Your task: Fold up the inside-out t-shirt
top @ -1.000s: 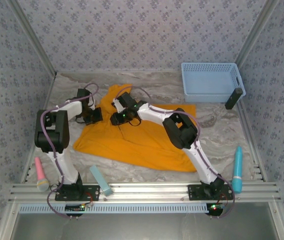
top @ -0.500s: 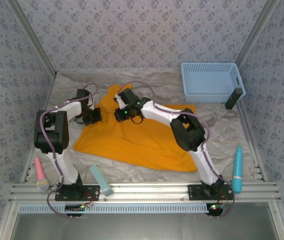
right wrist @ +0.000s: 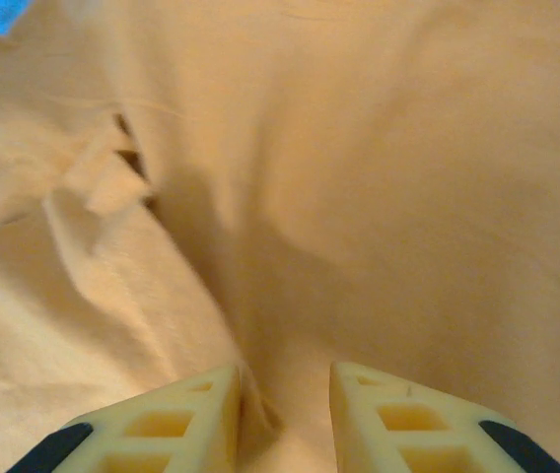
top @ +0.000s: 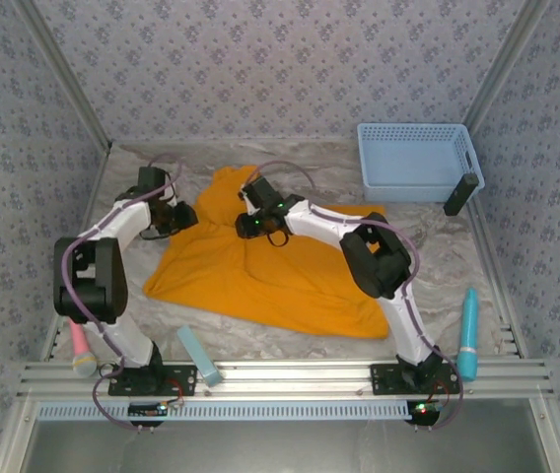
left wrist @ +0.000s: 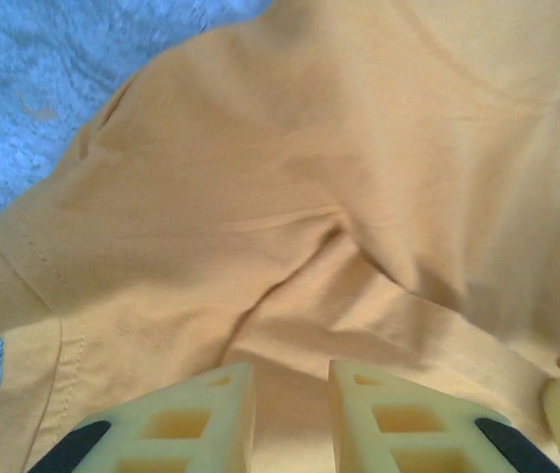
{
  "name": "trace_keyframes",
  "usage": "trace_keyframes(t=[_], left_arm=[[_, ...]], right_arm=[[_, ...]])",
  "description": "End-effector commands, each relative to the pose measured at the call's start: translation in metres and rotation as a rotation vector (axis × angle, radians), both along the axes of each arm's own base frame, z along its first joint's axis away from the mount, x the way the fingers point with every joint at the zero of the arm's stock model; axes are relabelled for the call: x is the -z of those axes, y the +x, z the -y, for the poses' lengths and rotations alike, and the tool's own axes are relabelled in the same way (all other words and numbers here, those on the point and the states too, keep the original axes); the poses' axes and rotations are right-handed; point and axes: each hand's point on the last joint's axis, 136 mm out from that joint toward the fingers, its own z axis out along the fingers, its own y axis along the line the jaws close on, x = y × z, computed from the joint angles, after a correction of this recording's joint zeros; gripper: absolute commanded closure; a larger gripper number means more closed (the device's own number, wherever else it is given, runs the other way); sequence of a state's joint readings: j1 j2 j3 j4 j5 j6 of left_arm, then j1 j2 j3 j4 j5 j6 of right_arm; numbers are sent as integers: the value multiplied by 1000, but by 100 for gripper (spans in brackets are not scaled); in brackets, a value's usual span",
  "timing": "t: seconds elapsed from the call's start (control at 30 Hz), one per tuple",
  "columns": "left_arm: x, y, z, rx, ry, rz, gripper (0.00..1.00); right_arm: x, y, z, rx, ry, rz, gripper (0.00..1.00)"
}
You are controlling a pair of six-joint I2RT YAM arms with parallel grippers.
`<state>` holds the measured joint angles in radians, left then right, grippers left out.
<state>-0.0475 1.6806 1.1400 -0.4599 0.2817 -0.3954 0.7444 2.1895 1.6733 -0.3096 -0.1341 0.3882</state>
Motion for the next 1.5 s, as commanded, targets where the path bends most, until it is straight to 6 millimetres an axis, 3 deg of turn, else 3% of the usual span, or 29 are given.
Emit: trace_keyframes(t=[0.0, 0.1, 0.23, 0.5, 0.67, 0.87, 1.0, 1.07, 1.17, 1.23, 1.3, 1.4, 1.47], left_arm=[[-29, -1, 17, 21, -51, 51, 73], [-25, -12, 43, 84, -51, 42, 73], [1, -36, 57, 120, -18, -16, 73], [67, -88, 29, 86, 106, -176, 73], [78, -120, 19, 65, 126, -228, 73], [68, -157, 15, 63, 119, -315, 73], [33, -156, 15, 74, 114, -252, 65], [6, -139, 15, 80, 121, -170, 57], [-35, -98, 18, 84, 111, -29, 44], [-56, -65, 23, 82, 78, 37, 22], [-67, -31, 31, 119, 26, 92, 8], [-70, 22, 32, 129, -35, 127, 4], [-68, 54, 33, 166, -25, 148, 8]], right_arm=[[-40, 3, 42, 82, 13, 4, 67], [-45, -6, 77, 120, 56, -64, 66], [-33, -50, 117, 139, 25, -125, 64], [28, -158, 188, 262, -69, -276, 66], [49, -210, 222, 365, -129, -302, 66], [47, -246, 234, 449, -113, -312, 66], [19, -236, 244, 478, -110, -240, 63], [3, -215, 252, 496, -85, -180, 56], [-16, -173, 262, 516, -3, -124, 54], [-21, -142, 282, 530, -37, -82, 54], [-25, -113, 302, 568, -76, -50, 54], [-29, -73, 326, 605, -136, 34, 53], [-26, -50, 340, 637, -156, 61, 53]])
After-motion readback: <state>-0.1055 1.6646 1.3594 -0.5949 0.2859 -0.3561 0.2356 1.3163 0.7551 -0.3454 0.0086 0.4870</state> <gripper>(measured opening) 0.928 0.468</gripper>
